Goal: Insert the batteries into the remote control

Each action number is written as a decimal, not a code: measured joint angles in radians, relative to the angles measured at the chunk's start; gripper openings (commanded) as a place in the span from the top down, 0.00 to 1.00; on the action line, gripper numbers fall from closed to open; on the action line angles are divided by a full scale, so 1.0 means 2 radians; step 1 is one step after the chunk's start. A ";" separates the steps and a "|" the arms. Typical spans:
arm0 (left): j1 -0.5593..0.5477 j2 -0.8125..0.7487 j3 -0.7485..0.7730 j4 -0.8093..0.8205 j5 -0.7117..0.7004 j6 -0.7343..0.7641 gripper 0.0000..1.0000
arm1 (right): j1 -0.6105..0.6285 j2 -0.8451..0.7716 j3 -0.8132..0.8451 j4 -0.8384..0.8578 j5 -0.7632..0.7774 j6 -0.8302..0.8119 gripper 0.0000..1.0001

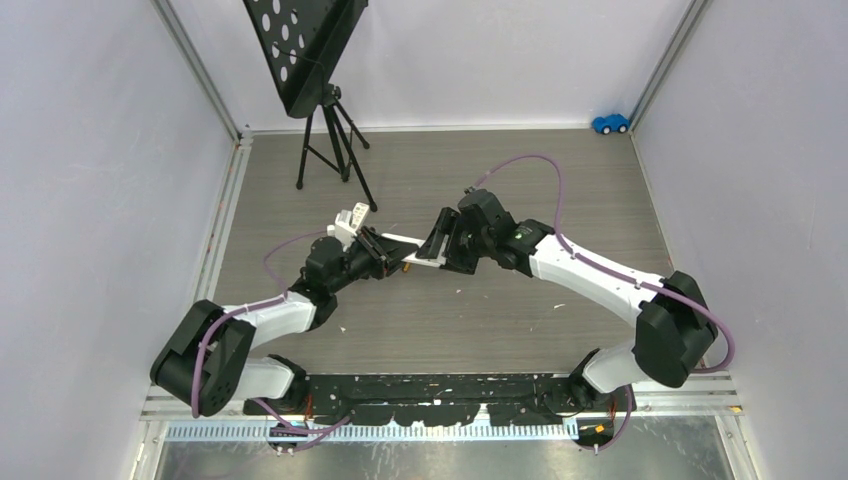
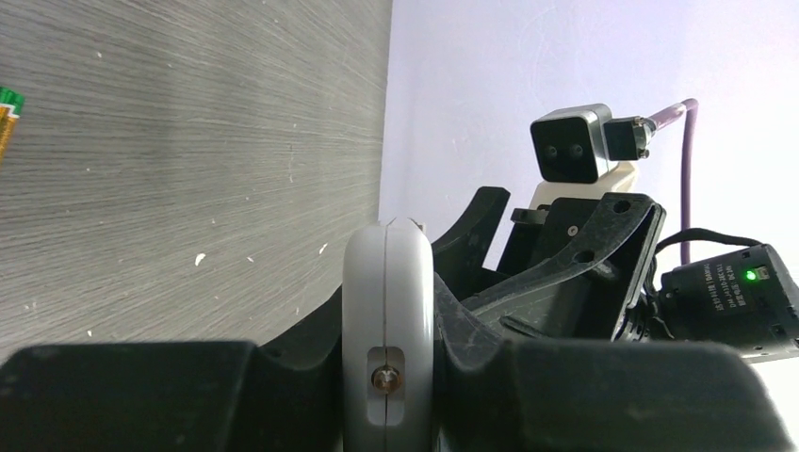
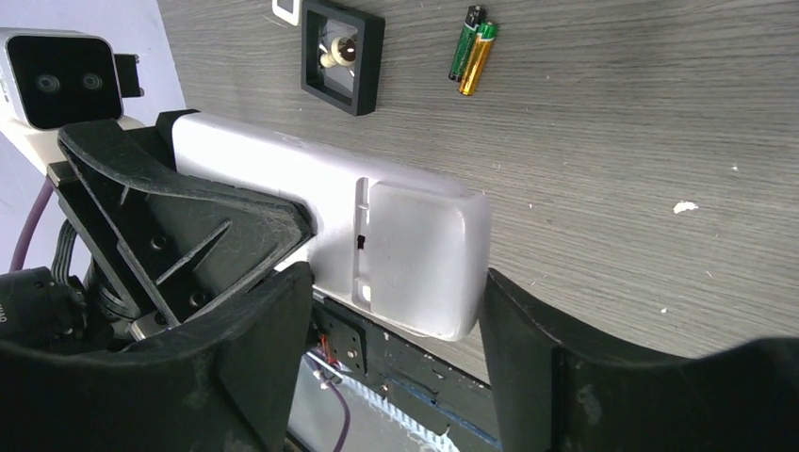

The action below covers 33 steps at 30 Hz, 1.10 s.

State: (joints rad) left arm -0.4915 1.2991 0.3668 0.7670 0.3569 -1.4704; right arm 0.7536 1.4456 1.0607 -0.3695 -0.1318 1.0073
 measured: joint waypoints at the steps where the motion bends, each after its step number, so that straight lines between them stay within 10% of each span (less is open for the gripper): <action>1: 0.000 0.000 0.000 0.002 0.001 -0.001 1.00 | 0.000 -0.002 0.000 -0.001 0.001 0.000 0.27; 33: 0.011 -0.010 0.000 0.035 0.047 -0.059 1.00 | 0.001 -0.045 -0.012 0.026 0.008 0.004 0.33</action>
State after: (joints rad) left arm -0.4690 1.2789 0.3672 0.8371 0.4507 -1.5890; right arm 0.7559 1.3560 1.0374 -0.3168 -0.1162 1.0157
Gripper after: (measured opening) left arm 0.221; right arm 0.671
